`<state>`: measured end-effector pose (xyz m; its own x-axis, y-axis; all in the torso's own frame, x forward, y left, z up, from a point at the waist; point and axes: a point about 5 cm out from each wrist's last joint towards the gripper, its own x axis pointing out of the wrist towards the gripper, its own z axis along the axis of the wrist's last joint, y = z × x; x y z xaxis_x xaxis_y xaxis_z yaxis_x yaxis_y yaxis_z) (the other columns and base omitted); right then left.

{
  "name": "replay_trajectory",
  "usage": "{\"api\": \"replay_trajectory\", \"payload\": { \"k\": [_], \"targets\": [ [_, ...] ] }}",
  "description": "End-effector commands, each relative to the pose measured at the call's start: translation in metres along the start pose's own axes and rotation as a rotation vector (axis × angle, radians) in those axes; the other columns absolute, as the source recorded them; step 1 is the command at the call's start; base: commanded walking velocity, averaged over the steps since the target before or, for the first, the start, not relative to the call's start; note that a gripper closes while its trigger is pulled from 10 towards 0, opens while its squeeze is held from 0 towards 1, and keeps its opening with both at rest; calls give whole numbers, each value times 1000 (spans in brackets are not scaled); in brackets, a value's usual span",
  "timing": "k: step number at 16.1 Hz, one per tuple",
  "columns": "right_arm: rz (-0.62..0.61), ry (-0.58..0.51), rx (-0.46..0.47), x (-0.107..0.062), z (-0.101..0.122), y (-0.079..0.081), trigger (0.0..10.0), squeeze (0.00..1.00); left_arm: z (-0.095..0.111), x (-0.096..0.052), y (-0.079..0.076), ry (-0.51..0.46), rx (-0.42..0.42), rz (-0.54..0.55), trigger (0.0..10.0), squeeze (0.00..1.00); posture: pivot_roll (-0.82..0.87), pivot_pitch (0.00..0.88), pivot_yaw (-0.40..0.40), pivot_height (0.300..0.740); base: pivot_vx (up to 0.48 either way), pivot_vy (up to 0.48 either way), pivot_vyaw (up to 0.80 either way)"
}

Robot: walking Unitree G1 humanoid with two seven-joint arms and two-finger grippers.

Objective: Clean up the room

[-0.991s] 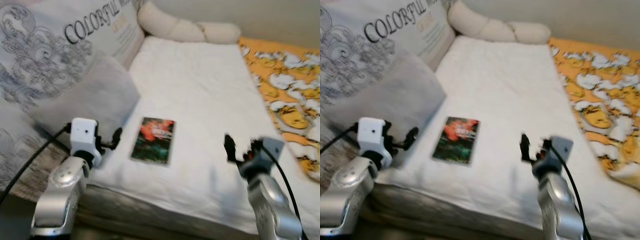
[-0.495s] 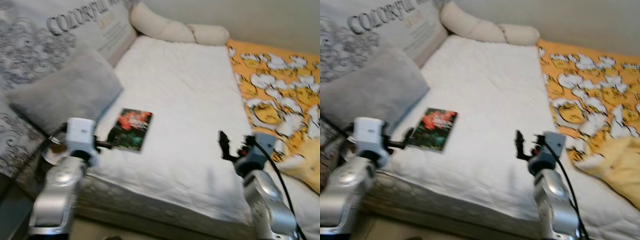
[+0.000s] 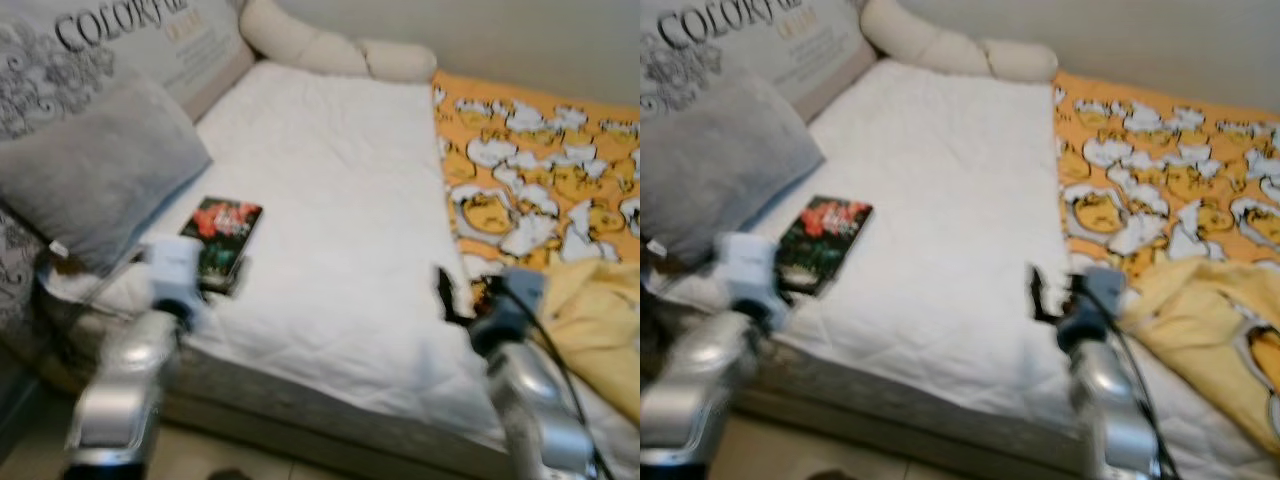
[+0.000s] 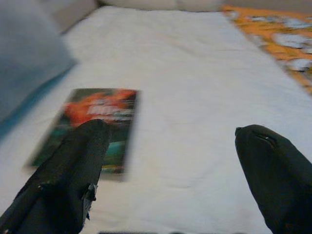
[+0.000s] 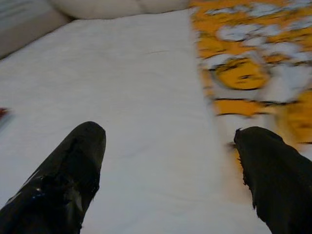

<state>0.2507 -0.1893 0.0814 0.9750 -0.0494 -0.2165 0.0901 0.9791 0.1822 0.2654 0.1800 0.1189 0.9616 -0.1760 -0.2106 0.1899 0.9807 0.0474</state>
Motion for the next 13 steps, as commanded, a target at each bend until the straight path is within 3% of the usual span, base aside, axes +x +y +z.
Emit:
{"api": "replay_trajectory", "payload": {
  "k": [1, 13],
  "targets": [
    [19, -13, -2, 2, 4, 7, 10000, 1000, 6, 0, 7, -23, 19, 19, 10000, 424, 46, 0, -68, 740, 0, -360, 0],
    [22, -3, 1, 4, 1, 14, 10000, 1000, 9, 2, 9, -31, 31, 8, 10000, 424, 45, 0, -65, 740, 0, -360, 0]
  ]
}}
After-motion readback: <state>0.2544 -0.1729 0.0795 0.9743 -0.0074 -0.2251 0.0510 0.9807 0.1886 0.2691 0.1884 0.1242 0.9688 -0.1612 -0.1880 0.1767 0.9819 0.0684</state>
